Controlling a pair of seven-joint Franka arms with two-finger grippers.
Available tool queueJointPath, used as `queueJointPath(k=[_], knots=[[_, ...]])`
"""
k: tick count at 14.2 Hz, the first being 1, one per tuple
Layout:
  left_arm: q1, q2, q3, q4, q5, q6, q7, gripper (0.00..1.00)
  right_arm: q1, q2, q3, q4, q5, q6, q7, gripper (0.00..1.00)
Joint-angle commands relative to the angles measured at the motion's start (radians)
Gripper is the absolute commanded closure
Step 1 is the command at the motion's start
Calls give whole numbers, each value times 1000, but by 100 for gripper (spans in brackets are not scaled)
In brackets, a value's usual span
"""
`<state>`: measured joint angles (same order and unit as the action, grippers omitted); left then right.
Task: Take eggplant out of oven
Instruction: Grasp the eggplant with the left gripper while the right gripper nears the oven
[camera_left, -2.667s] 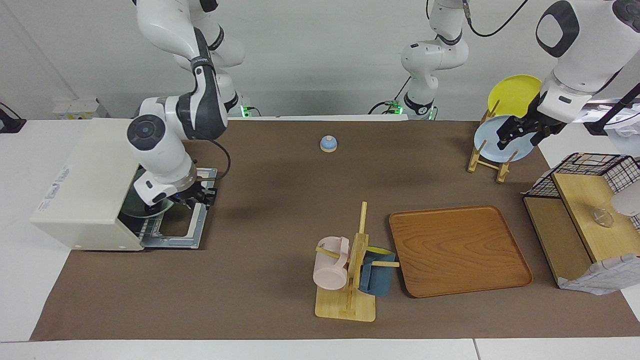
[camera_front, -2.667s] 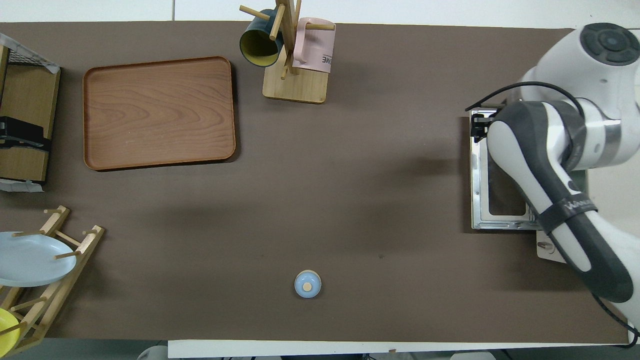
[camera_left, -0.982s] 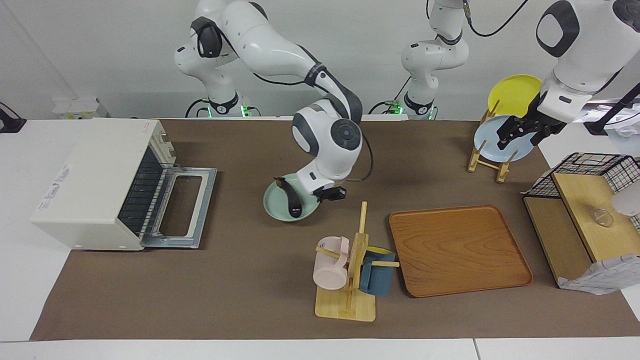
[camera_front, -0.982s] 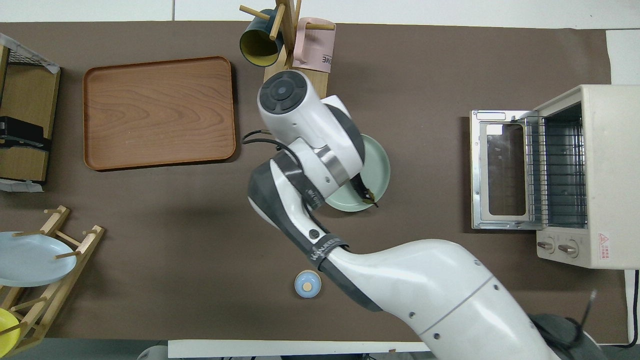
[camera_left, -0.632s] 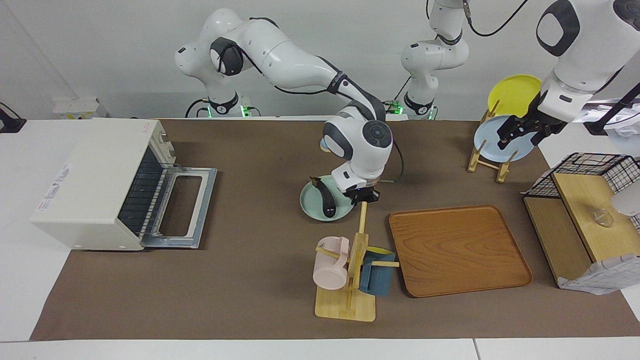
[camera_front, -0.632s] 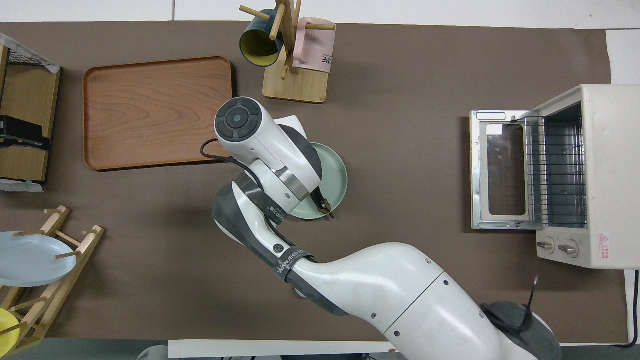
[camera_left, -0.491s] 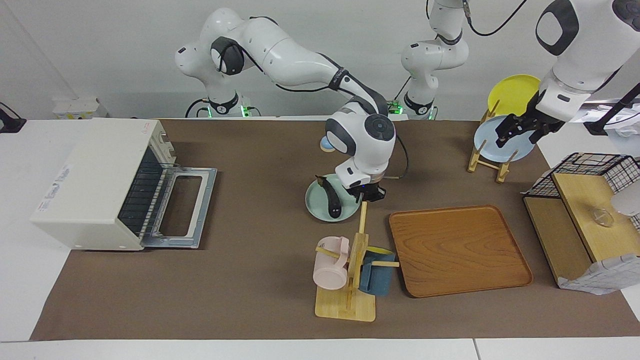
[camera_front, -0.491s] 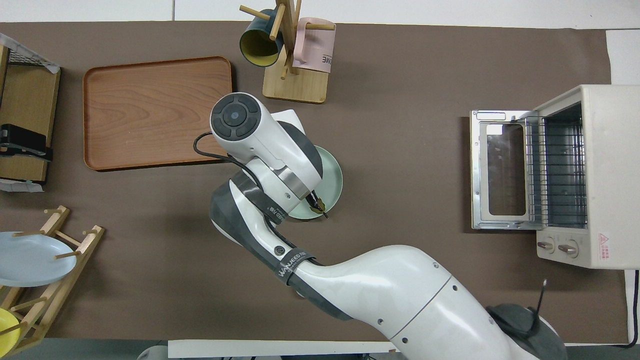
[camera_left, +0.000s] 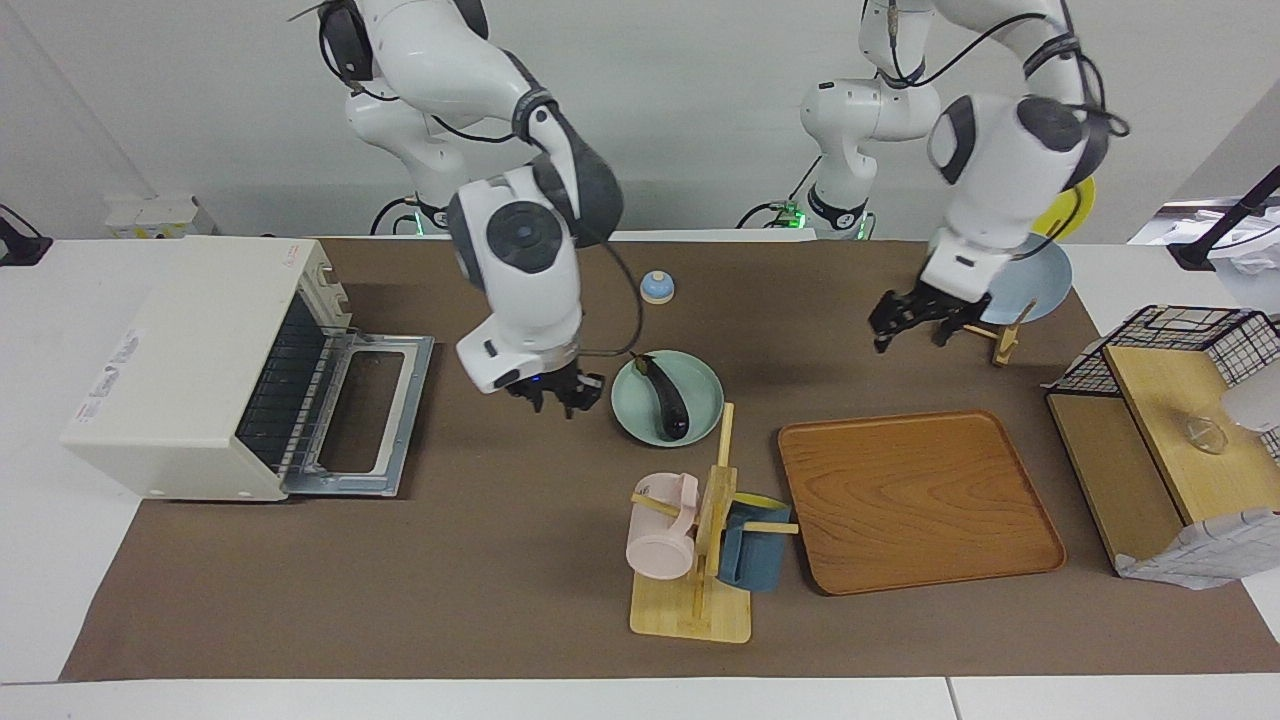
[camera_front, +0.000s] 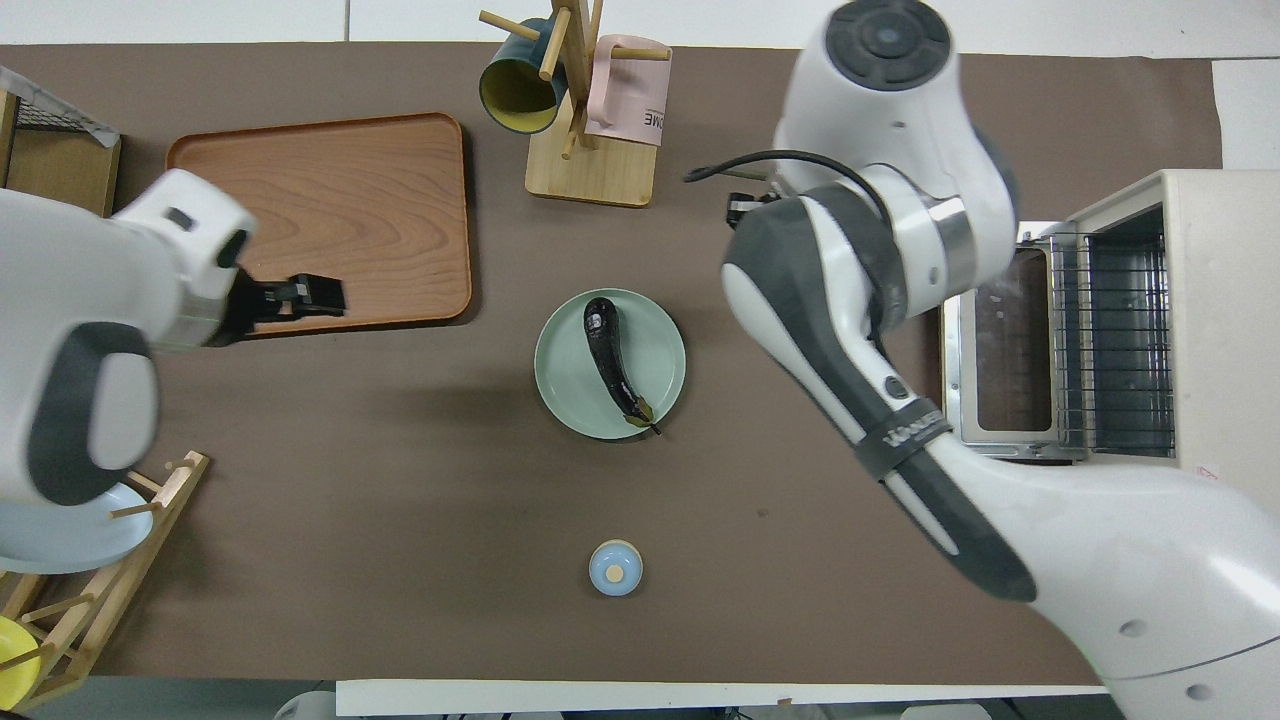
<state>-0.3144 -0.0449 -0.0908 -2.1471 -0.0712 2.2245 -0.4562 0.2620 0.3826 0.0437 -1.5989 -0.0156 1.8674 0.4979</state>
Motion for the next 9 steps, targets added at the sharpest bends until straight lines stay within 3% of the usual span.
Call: queueJointPath(k=[1,3,6,9], knots=[[-188,135,16,13,1,157,-212,0,-43,-126,16,-320,-4,180,-74,98],[-261,213,17,29,1,217,-252,0,-93,-123,16,-392,-80,237,-78,100],[-275,275,16,51,2,248,-249,0,-122,-119,18,-420,-214,245,-113,100],[-287,312,16,123,1,247,-254,0,-151,-128,16,-474,-236,283,-131,100]])
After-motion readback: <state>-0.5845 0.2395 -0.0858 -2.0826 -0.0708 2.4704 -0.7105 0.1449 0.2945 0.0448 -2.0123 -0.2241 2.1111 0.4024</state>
